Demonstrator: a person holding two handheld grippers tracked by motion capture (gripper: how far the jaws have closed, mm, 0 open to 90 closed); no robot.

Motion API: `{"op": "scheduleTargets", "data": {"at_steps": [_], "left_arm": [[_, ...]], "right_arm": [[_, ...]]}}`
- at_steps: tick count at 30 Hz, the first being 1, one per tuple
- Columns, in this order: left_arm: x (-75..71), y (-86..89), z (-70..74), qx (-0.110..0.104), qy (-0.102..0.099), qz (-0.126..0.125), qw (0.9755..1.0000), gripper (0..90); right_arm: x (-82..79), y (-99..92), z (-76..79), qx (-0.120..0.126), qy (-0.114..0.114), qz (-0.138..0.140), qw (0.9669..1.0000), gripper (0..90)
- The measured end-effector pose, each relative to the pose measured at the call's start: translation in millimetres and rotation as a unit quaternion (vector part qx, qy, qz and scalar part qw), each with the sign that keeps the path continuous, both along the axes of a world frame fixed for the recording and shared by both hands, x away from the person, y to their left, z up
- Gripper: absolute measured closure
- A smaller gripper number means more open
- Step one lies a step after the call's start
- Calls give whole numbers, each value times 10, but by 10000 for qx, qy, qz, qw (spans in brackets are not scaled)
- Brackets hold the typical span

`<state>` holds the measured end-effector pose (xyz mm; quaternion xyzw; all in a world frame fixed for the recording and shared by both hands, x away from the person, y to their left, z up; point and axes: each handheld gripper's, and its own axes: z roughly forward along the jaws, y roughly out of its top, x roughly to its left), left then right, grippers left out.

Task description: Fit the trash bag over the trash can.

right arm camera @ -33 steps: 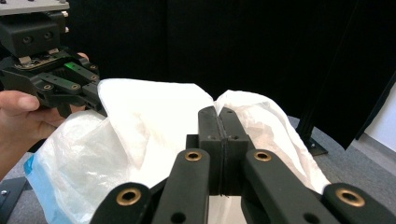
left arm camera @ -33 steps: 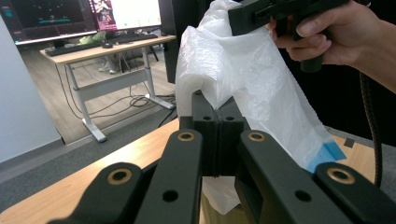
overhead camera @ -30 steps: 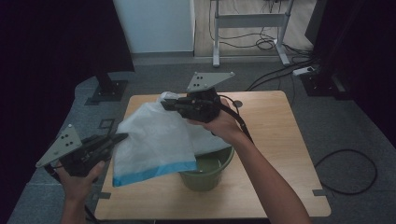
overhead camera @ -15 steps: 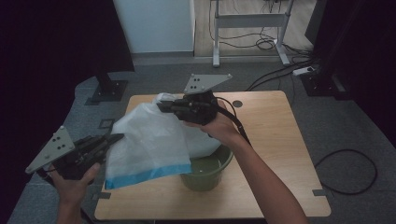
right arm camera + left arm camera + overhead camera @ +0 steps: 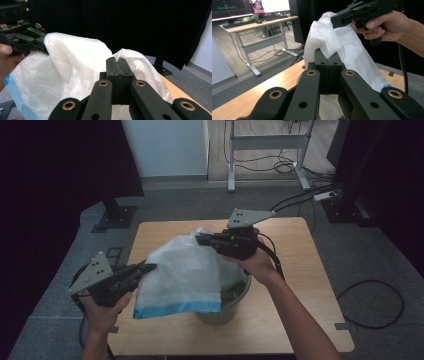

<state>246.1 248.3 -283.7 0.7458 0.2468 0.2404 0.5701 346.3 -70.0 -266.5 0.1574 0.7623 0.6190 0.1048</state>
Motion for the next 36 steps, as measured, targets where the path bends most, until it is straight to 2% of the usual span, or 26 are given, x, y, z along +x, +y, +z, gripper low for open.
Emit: {"op": "scheduleTargets", "data": {"at_steps": [6,11,18,24,25,27,28,29,36], "left_arm": [[59,-178,-82,45,112,-171,9998,890],[107,-337,-159,102,224,-295,9993,888],[171,-515,-252,140,362,-440,9983,887],[199,-615,-342,117,432,-456,9980,887],[210,-644,-383,93,474,-457,9978,887],[216,-659,-403,95,488,-445,9978,887],[222,-673,-423,83,503,-445,9977,887],[235,-706,-460,66,536,-445,9975,888],[263,-803,-535,77,582,-473,9972,888]], "right_arm": [[24,-155,-105,-123,122,-151,9997,889],[79,-332,-208,-227,319,-319,9987,889],[109,-505,-313,-230,434,-476,9977,886],[103,-630,-397,-263,505,-540,9969,858],[93,-672,-421,-278,511,-572,9967,811],[85,-695,-430,-273,502,-592,9966,781],[60,-751,-435,-233,477,-646,9965,679],[43,-778,-434,-208,481,-671,9964,644],[-139,-939,-462,-180,476,-753,9959,522]]}}
